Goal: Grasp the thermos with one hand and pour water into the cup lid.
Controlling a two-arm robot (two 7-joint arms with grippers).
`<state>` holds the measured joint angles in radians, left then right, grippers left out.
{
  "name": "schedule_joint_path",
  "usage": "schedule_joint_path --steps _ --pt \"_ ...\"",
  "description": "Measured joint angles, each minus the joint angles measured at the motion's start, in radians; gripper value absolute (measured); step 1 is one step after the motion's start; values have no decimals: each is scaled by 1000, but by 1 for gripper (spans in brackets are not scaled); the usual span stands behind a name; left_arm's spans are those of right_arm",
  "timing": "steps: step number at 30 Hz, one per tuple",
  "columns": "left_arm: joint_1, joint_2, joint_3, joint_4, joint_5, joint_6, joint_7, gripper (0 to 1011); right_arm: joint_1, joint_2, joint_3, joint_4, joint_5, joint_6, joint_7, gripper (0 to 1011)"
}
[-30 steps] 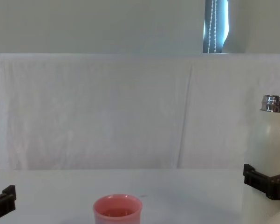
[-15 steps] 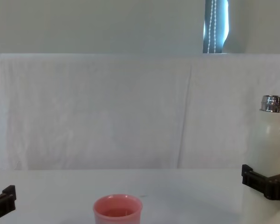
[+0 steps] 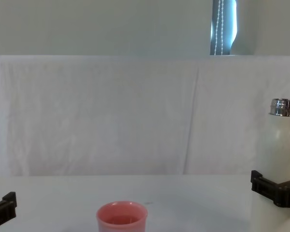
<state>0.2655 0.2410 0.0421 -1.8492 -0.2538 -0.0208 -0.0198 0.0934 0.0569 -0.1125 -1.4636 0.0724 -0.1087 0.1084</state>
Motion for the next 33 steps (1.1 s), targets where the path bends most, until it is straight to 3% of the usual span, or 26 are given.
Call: schedule_joint_path --steps 33 --pt "0 0 0 0 0 0 0 1001 6 9 2 -29 6 -2 11 960"
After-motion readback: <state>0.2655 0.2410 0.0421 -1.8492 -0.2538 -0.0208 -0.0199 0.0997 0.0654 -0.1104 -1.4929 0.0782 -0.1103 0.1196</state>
